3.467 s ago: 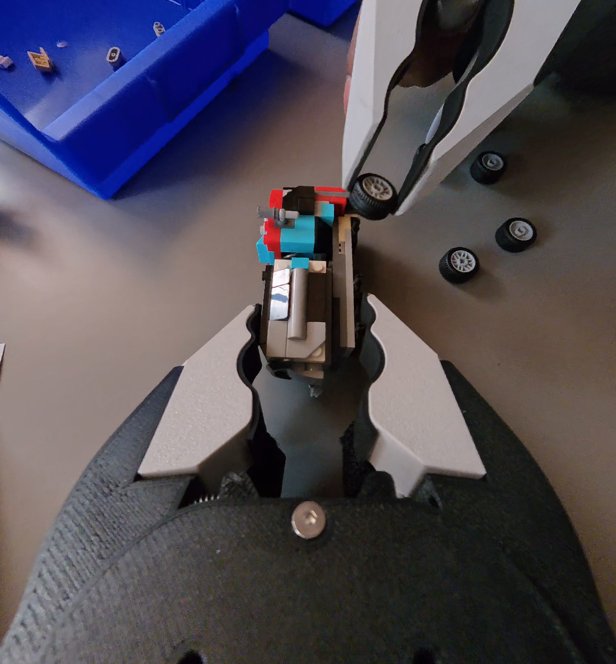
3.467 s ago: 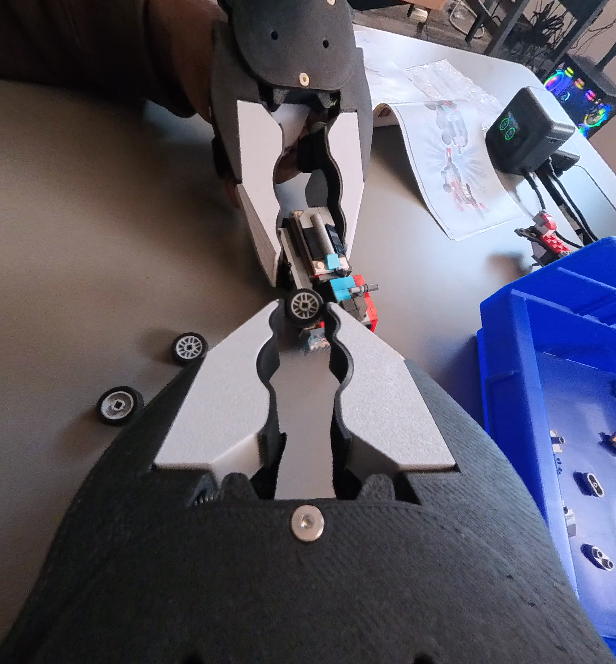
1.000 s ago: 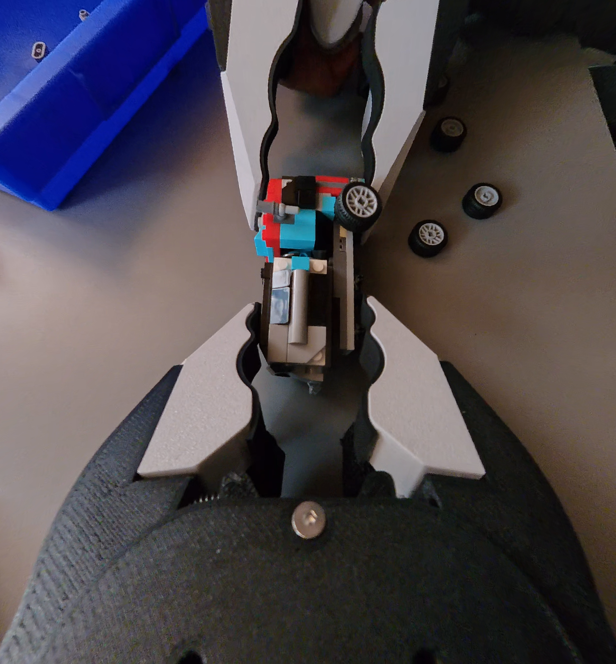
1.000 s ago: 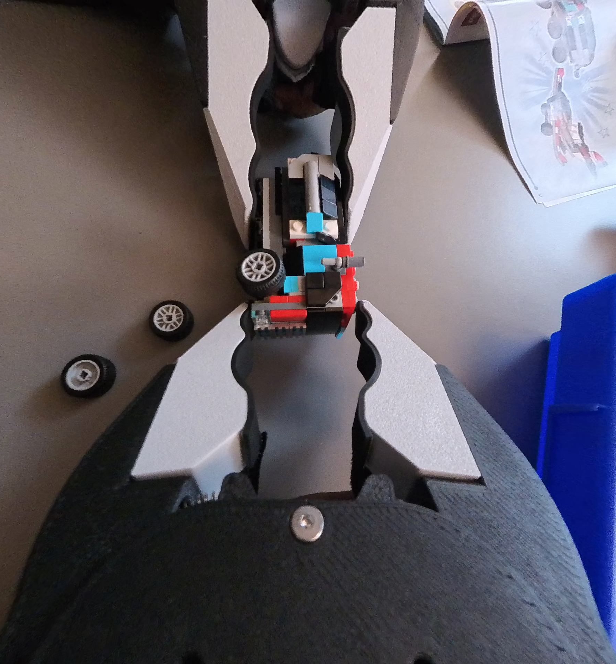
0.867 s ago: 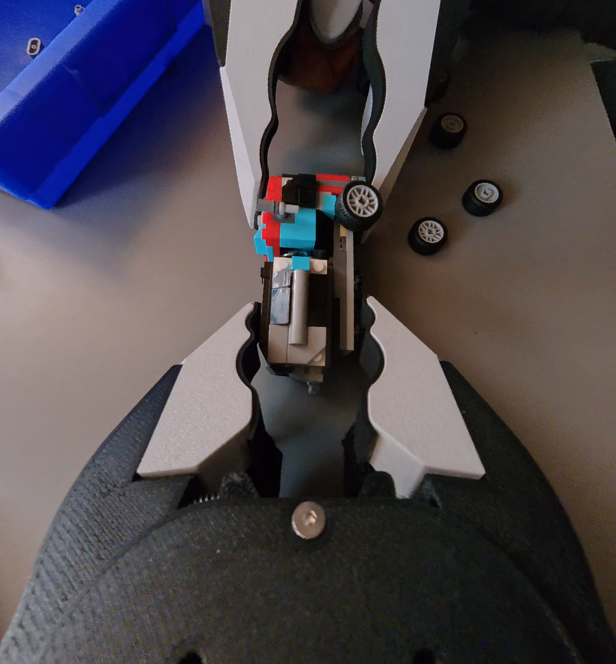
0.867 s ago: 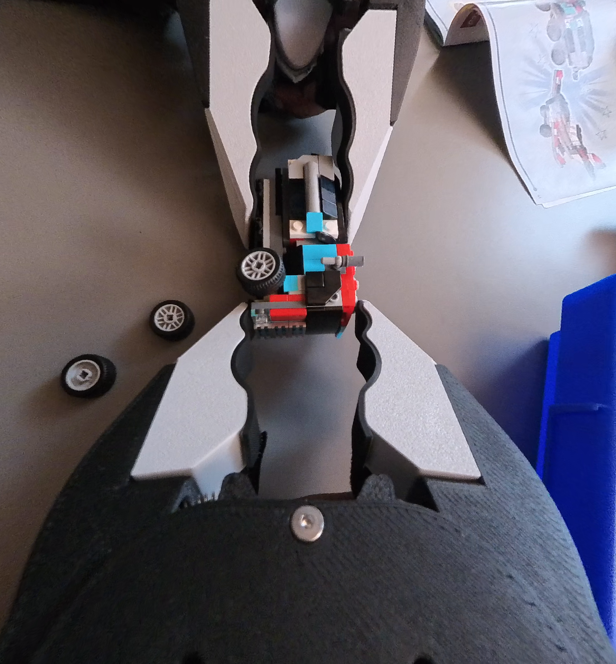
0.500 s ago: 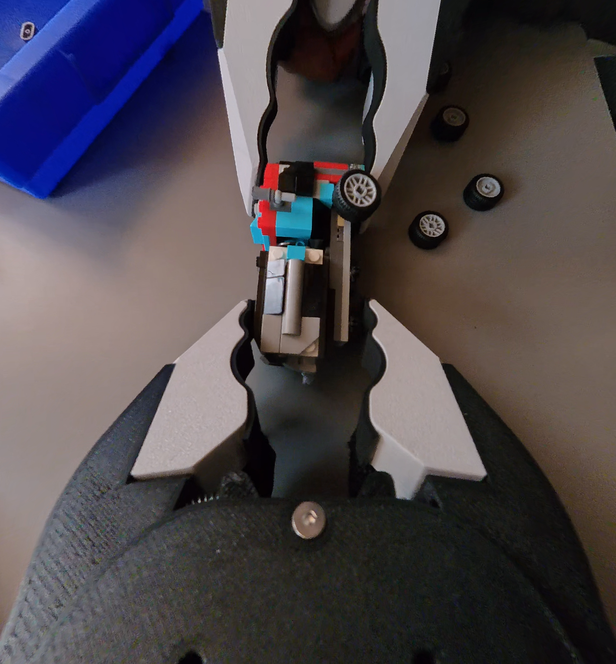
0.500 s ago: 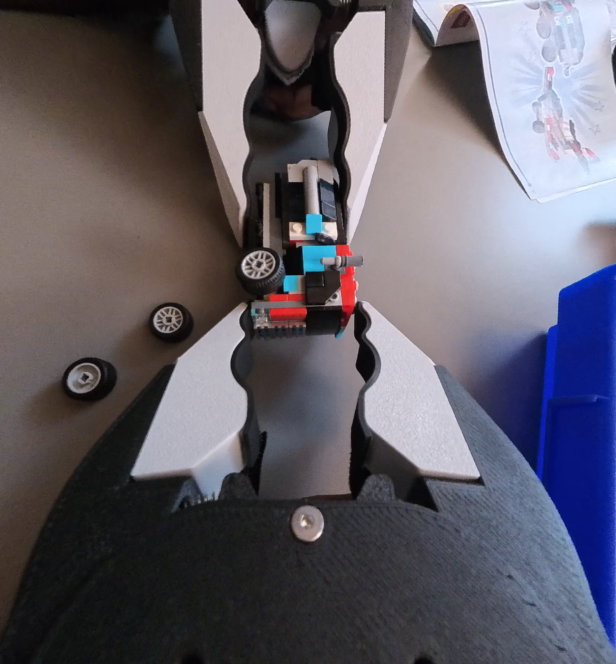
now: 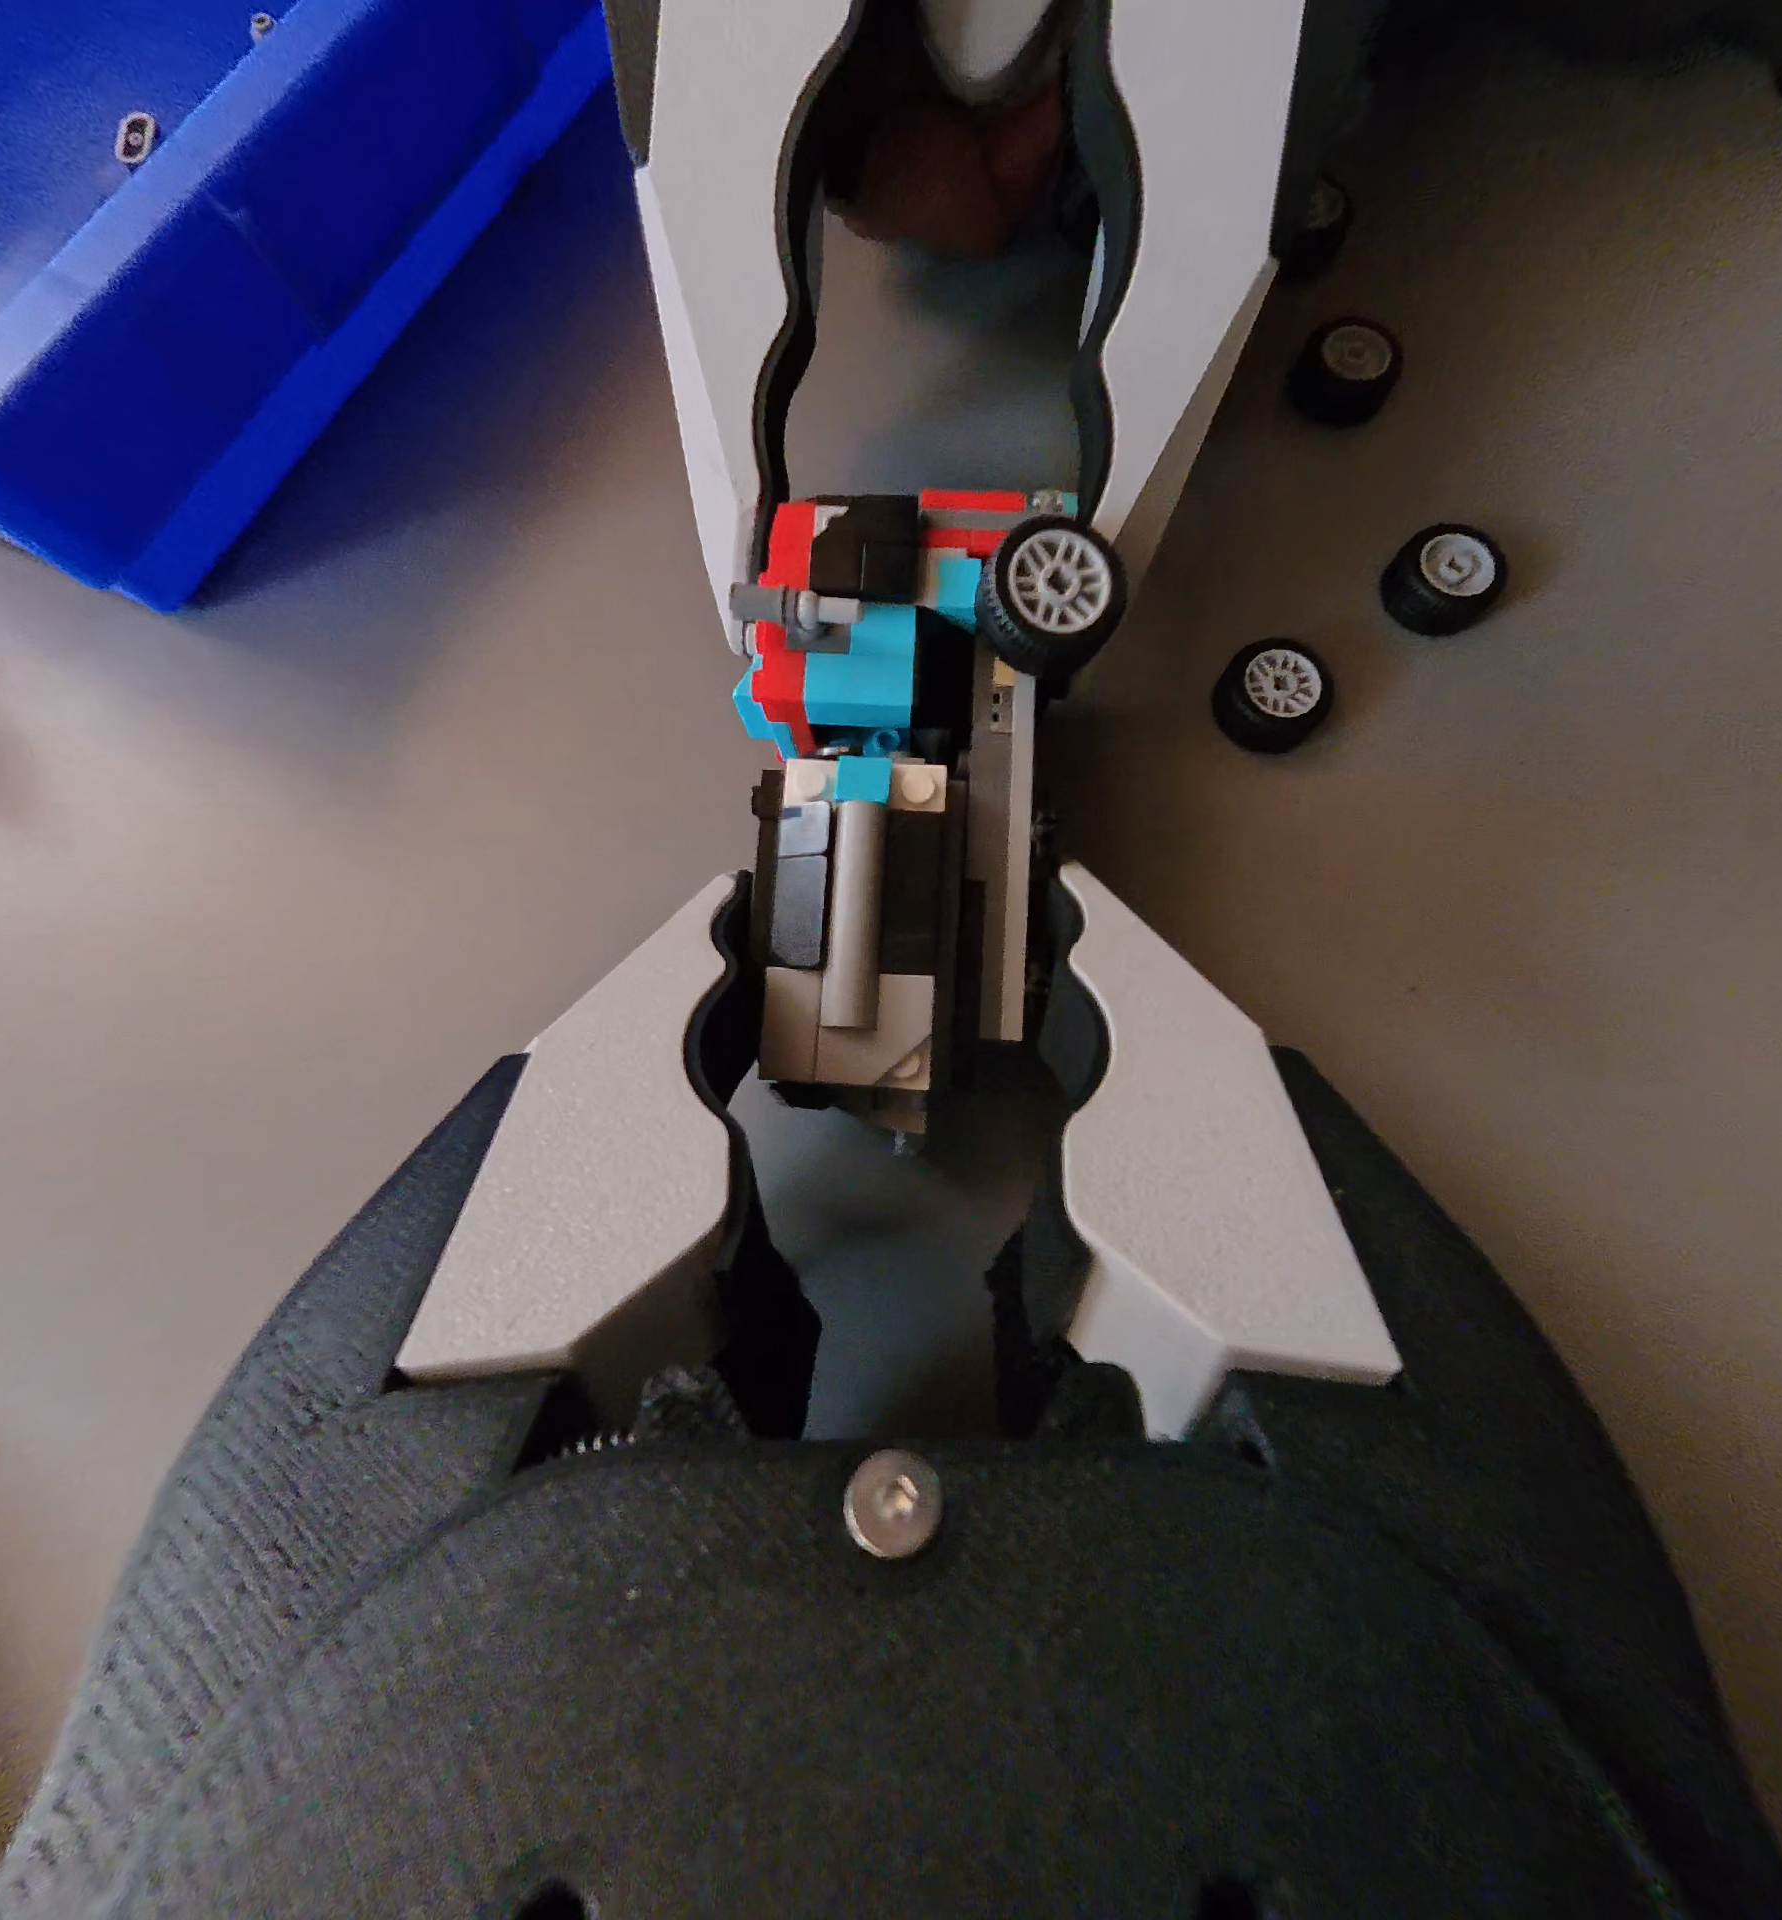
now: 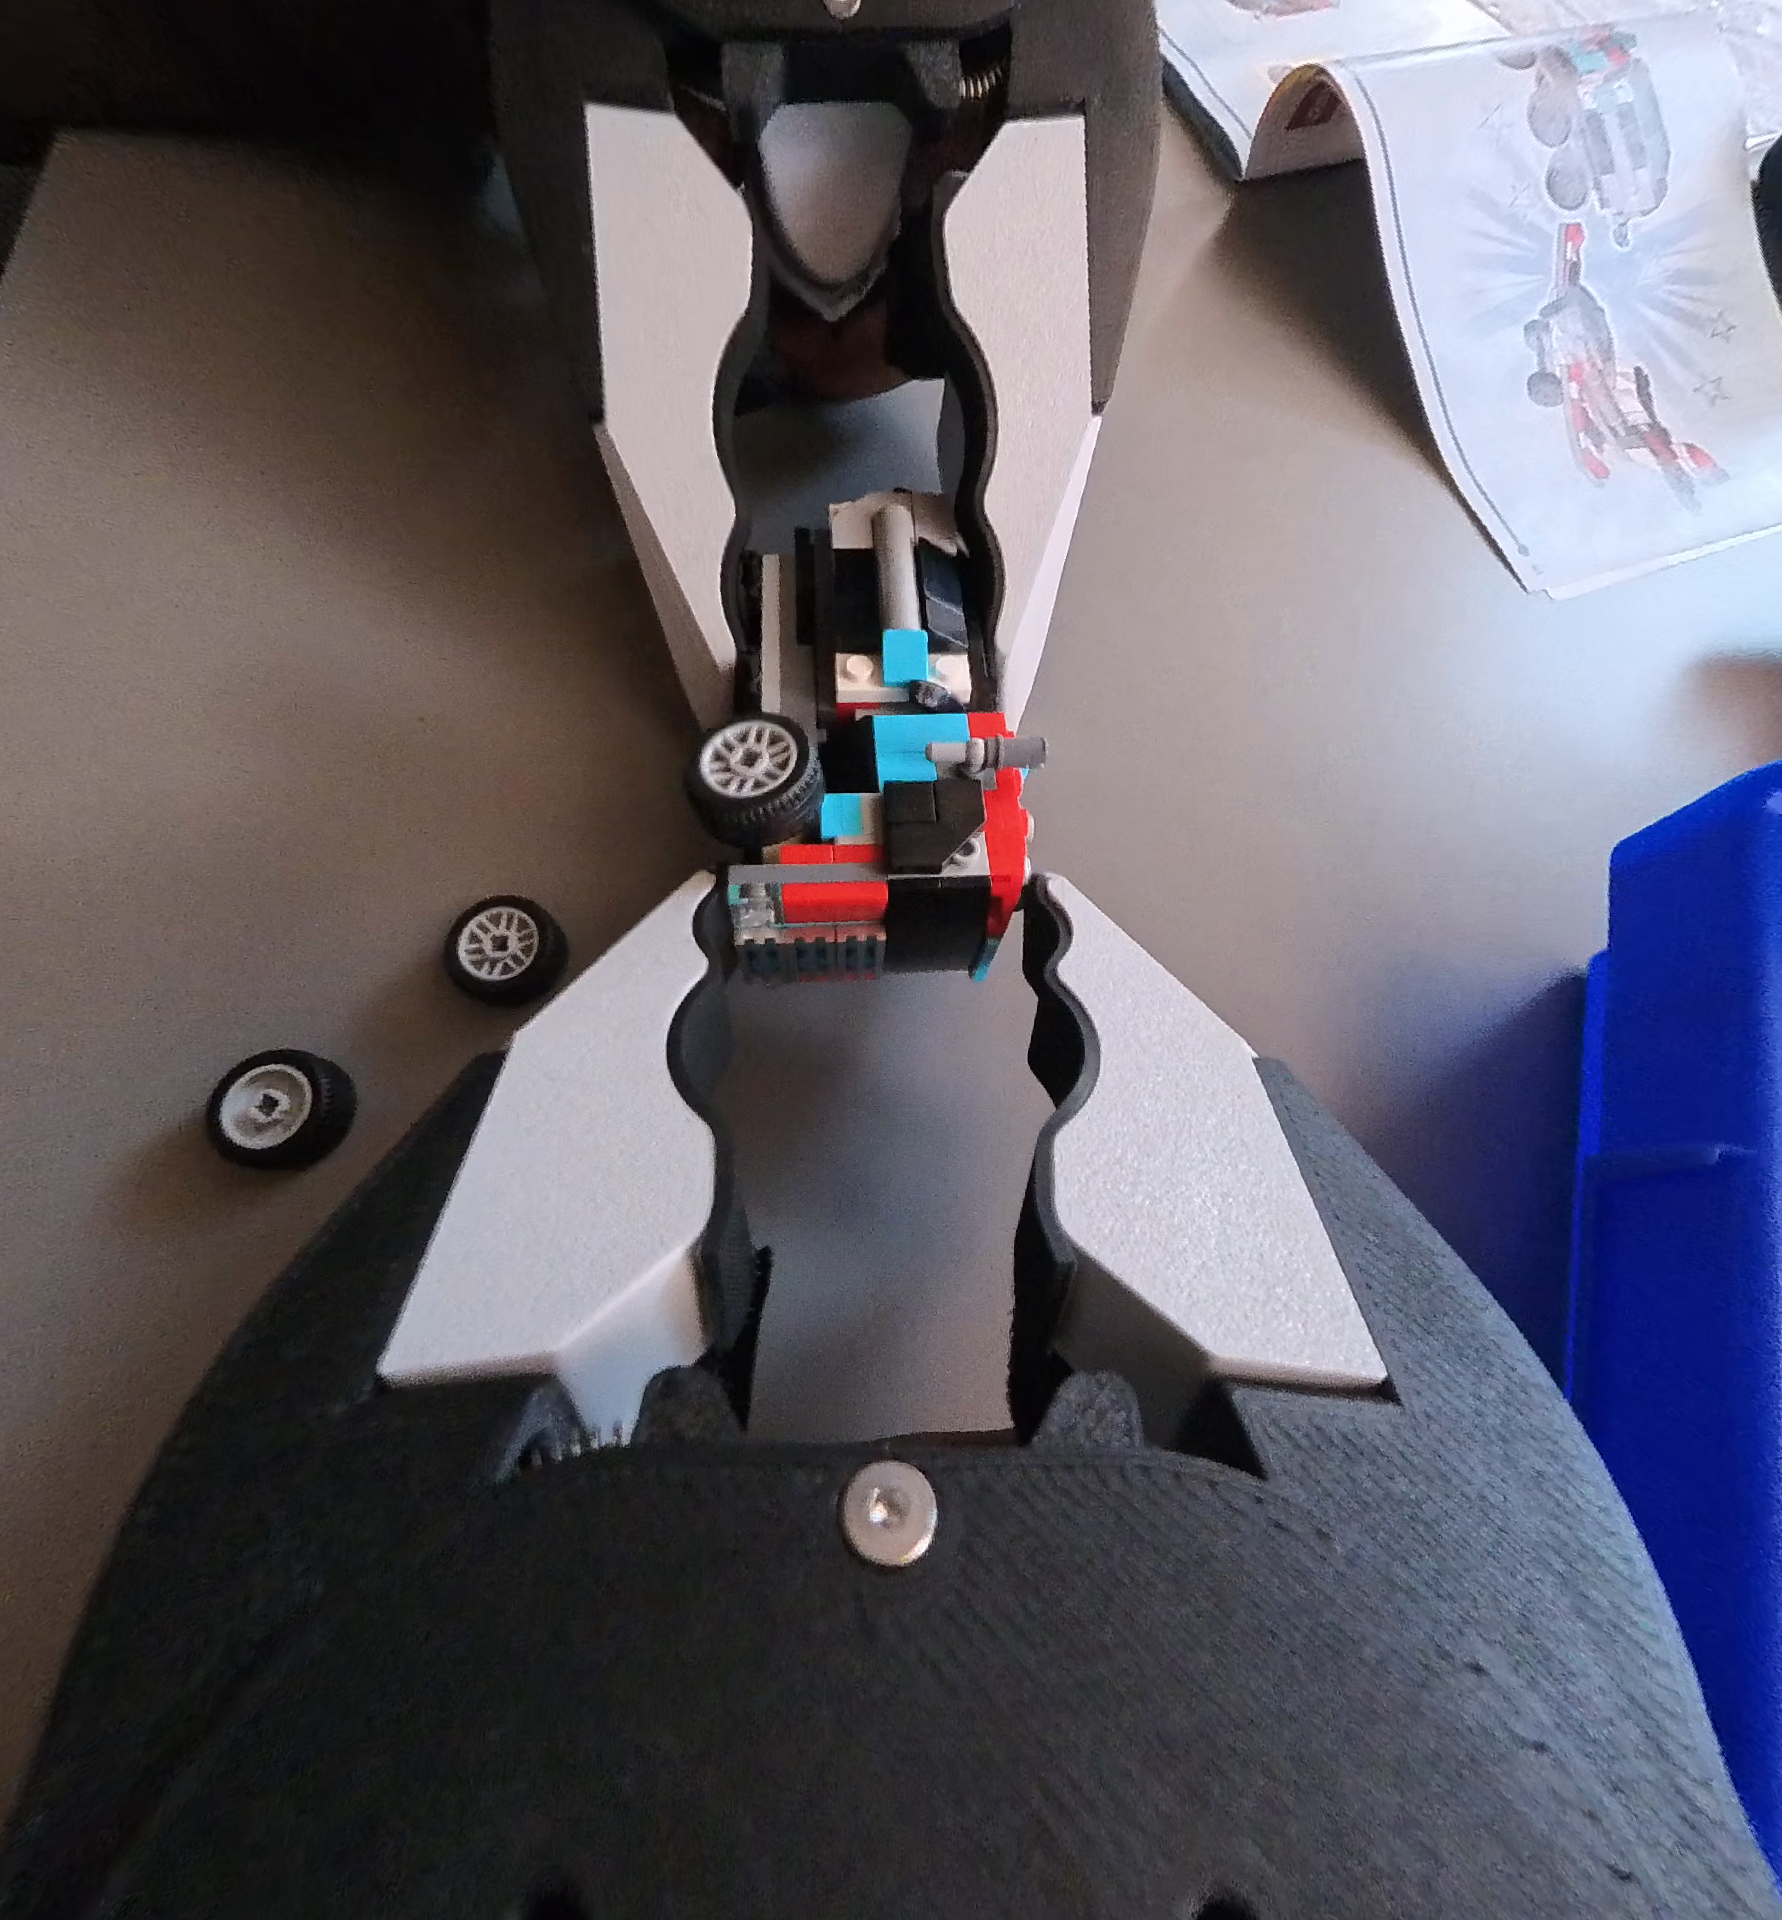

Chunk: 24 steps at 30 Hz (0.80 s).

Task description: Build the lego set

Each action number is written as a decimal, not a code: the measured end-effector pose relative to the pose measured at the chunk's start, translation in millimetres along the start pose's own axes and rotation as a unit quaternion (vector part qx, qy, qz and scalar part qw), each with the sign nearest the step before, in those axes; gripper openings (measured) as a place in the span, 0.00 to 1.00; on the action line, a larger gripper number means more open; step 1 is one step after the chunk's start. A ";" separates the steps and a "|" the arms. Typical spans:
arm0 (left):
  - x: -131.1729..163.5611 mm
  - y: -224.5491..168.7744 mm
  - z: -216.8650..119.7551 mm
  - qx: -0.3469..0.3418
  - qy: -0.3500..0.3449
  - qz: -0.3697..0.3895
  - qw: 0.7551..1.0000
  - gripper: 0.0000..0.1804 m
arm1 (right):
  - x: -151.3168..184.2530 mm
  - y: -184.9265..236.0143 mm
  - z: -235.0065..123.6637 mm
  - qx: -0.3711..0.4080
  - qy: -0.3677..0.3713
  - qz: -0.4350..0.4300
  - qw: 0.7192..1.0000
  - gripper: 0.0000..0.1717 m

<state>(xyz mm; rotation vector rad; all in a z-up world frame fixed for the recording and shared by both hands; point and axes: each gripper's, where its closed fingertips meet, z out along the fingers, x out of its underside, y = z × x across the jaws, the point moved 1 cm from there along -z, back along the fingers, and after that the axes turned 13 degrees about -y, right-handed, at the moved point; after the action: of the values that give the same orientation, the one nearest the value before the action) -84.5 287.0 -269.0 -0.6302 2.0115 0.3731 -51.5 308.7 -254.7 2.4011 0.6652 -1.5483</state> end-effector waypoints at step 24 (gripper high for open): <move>-9.3 12.2 -10.1 -0.030 -0.027 -0.021 0.999 0.31 | -27.5 -8.5 -18.2 0.044 -0.092 -0.036 0.994 0.30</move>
<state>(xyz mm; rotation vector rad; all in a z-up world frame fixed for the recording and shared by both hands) -94.9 294.5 -255.8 -0.6908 1.9386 0.4231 -50.3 316.5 -221.6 2.2805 0.6646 -1.8378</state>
